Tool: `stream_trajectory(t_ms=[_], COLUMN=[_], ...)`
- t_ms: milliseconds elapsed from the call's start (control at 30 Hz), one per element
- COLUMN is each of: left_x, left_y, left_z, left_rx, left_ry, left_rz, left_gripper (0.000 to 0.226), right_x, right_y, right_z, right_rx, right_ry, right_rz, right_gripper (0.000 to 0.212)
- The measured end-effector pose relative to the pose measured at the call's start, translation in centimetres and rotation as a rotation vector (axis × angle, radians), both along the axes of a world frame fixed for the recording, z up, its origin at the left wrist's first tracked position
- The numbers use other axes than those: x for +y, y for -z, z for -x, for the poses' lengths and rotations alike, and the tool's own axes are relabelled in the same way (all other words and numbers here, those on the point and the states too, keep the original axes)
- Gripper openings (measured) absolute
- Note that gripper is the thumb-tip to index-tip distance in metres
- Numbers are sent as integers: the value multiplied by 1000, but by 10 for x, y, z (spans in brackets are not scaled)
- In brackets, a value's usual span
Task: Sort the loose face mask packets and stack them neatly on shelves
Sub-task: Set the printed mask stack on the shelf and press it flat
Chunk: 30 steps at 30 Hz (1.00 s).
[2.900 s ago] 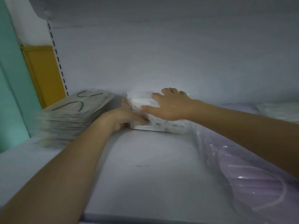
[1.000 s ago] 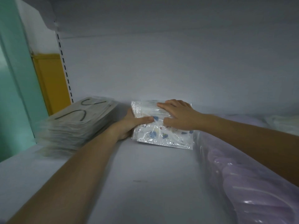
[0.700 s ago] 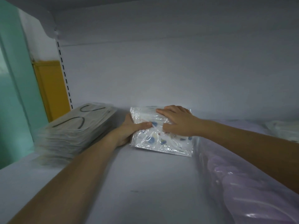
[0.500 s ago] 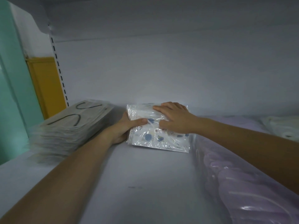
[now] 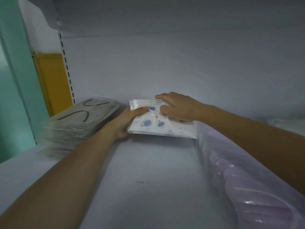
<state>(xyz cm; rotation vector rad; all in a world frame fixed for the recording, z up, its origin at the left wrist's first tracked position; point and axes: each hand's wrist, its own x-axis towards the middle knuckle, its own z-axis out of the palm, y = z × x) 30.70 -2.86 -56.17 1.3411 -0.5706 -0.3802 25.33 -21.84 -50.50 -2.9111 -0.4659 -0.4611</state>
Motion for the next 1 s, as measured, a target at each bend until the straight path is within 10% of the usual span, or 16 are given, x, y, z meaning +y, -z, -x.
stream_trajectory(t_ms=[167,500,1000], left_x=[0,4,-4], left_y=[8,7,11], left_z=[-1,4,-8], left_rx=[-32,-81,151], left_ry=[-19,-129,-170], left_rz=[-61,-161,-30], left_gripper=[45,96,53], right_x=[-2,16,21], right_y=[15,18,24], right_z=[-3,4,1], right_rx=[97,206,144], right_ry=[-23,75,132], right_rz=[98,272,164], right_gripper=[58,56,73])
